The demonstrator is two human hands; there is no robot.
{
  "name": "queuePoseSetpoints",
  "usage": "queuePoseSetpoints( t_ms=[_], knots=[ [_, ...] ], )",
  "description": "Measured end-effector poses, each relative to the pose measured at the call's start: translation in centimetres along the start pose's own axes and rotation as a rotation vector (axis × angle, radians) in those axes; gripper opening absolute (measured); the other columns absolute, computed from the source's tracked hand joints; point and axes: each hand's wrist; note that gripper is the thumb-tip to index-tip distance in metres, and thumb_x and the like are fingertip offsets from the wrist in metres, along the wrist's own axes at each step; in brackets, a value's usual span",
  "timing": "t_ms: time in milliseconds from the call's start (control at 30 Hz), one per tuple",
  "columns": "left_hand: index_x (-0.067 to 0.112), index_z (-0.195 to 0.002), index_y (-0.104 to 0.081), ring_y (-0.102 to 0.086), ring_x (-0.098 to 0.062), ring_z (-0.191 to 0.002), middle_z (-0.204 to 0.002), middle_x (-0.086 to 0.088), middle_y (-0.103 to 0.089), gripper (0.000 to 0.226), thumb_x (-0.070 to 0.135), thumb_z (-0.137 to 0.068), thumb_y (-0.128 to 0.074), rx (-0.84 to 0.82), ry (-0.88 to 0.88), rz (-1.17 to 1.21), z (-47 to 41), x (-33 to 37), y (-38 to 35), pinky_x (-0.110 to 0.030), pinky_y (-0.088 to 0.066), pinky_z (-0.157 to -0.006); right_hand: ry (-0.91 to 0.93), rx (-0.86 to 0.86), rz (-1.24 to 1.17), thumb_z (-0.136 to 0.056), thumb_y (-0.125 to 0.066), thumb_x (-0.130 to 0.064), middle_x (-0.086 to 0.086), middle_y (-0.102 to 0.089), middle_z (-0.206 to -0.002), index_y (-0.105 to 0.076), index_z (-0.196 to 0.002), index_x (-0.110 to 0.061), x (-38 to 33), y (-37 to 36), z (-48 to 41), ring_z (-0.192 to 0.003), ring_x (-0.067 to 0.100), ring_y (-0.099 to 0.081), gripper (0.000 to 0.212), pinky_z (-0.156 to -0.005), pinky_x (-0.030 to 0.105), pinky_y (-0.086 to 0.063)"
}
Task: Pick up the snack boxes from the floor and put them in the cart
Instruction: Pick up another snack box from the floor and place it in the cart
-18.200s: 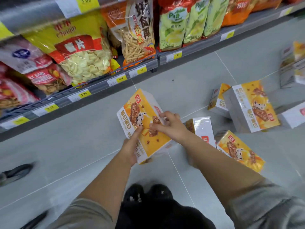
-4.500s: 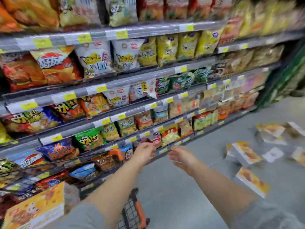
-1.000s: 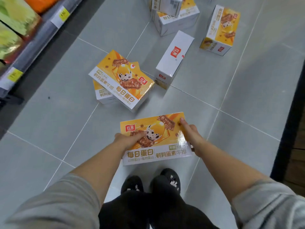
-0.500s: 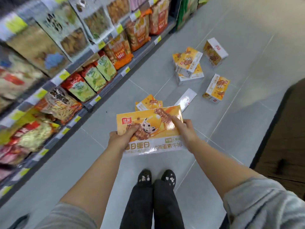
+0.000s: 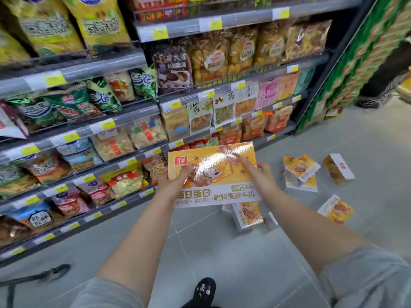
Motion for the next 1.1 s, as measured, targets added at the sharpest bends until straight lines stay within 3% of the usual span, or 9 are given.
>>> queuePoseSetpoints(
  t_ms=[67,200,367,500,667,767,833,967,1100],
  knots=[
    [0.025,-0.128,-0.053,-0.064,-0.024,-0.107,-0.126,-0.001,-0.064,0.105,0.073,-0.04,-0.082,0.053,-0.046,0.028,4.0,1.6,1.7,-0.044,-0.049,-0.095,0.051,-0.086,0.021,-0.065,-0.068,-0.07,0.007,-0.062,-0.118,-0.043,-0.12,-0.023,-1.7,-1.5,1.1,-0.104,0.027,-0.064,0.077,-0.097,0.049,-0.05],
    [0.014,-0.151,-0.021,-0.035,-0.032,-0.139,-0.155,-0.007,-0.03,0.107,0.062,-0.071,-0.071,0.176,-0.03,0.046,8.0,1.1,5.3,-0.048,-0.033,-0.109,0.118,-0.219,0.067,-0.052,-0.069,-0.077,0.004,-0.055,-0.127,-0.042,-0.128,-0.021,-3.3,-4.5,3.1,-0.113,0.025,-0.059,0.098,-0.101,0.049,-0.046],
    [0.016,-0.145,-0.035,-0.044,-0.029,-0.133,-0.149,-0.002,-0.042,0.134,0.079,-0.036,-0.078,0.299,-0.068,0.145,11.6,-1.3,11.5,-0.049,-0.038,-0.109,0.174,-0.368,0.151,-0.078,-0.067,-0.059,0.0,-0.054,-0.119,-0.041,-0.13,-0.02,-3.9,-9.4,6.3,-0.107,0.021,-0.056,0.07,-0.096,0.038,-0.045],
    [0.011,-0.145,-0.033,-0.045,-0.029,-0.13,-0.147,-0.006,-0.042,0.109,0.064,-0.061,-0.077,0.434,-0.064,0.239,15.3,-3.0,16.0,-0.044,-0.039,-0.106,0.203,-0.501,0.2,-0.069,-0.068,-0.068,0.004,-0.059,-0.123,-0.045,-0.126,-0.017,-3.8,-14.2,9.7,-0.108,0.023,-0.061,0.08,-0.096,0.041,-0.048],
    [0.008,-0.14,-0.038,-0.048,-0.031,-0.127,-0.143,-0.009,-0.045,0.097,0.062,-0.068,-0.073,0.582,-0.048,0.314,19.1,-5.8,22.6,-0.043,-0.042,-0.1,0.224,-0.667,0.259,-0.065,-0.069,-0.069,0.004,-0.061,-0.12,-0.045,-0.123,-0.019,-3.3,-21.0,15.0,-0.103,0.023,-0.064,0.08,-0.096,0.044,-0.05],
    [0.011,-0.142,-0.037,-0.049,-0.032,-0.126,-0.144,-0.008,-0.046,0.113,0.074,-0.055,-0.071,0.645,-0.029,0.343,21.0,-7.4,27.0,-0.047,-0.043,-0.102,0.217,-0.725,0.298,-0.053,-0.068,-0.078,0.002,-0.06,-0.118,-0.044,-0.125,-0.023,-2.6,-25.5,17.9,-0.106,0.027,-0.063,0.094,-0.098,0.049,-0.049],
    [0.011,-0.142,-0.035,-0.053,-0.033,-0.12,-0.14,-0.011,-0.049,0.118,0.076,-0.05,-0.07,0.68,-0.036,0.377,22.2,-8.6,30.1,-0.05,-0.045,-0.101,0.218,-0.761,0.315,-0.059,-0.069,-0.074,0.002,-0.061,-0.117,-0.041,-0.121,-0.026,-2.0,-28.4,20.2,-0.105,0.028,-0.064,0.083,-0.097,0.05,-0.05],
    [0.01,-0.143,-0.031,-0.053,-0.034,-0.121,-0.138,-0.012,-0.048,0.102,0.068,-0.068,-0.067,0.748,-0.021,0.42,25.2,-11.2,36.2,-0.047,-0.044,-0.102,0.216,-0.817,0.316,-0.069,-0.071,-0.064,0.005,-0.062,-0.118,-0.041,-0.12,-0.024,0.1,-34.5,25.1,-0.105,0.028,-0.064,0.072,-0.097,0.05,-0.049],
    [0.016,-0.143,-0.033,-0.057,-0.034,-0.117,-0.136,-0.011,-0.053,0.108,0.075,-0.058,-0.066,0.814,0.021,0.439,28.0,-14.0,43.4,-0.052,-0.047,-0.099,0.226,-0.843,0.34,-0.065,-0.071,-0.069,0.003,-0.064,-0.115,-0.046,-0.119,-0.022,2.7,-41.2,30.5,-0.104,0.025,-0.064,0.075,-0.098,0.048,-0.049]
  ],
)
Point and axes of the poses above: each hand's wrist, its own z-axis away from the middle knuckle, its own y-axis out of the back of the hand, x = y × z
